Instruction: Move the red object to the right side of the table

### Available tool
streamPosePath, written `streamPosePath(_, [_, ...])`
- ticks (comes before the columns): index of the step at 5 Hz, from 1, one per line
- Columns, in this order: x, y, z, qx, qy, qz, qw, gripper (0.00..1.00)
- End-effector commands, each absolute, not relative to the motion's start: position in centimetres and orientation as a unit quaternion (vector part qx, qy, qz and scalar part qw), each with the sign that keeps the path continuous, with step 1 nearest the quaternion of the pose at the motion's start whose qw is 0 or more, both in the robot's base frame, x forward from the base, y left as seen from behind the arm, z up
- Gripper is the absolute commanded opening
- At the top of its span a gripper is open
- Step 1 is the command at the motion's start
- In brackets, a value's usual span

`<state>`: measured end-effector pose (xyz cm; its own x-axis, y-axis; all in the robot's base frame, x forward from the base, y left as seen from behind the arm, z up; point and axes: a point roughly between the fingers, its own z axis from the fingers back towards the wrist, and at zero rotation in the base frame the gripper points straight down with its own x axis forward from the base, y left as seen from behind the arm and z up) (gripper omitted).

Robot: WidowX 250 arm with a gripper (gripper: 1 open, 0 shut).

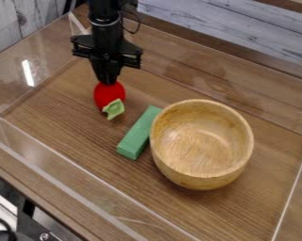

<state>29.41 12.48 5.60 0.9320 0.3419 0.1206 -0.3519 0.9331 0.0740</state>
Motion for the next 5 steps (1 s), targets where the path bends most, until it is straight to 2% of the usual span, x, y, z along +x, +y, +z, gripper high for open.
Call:
streamPosePath(1, [30.7,12.8,8.6,0.045,-0.085,0.187,0.978,0.0])
streamPosePath(2, [32.1,12.1,10.4,0.036,-0.099,0.187,0.977,0.0])
streamPosePath(3, [32.5,11.1,10.2,0.04,-0.088,0.196,0.976,1.0])
streamPosePath(5, [32.5,10.7,8.6,0.051,-0.062,0.203,0.976,1.0])
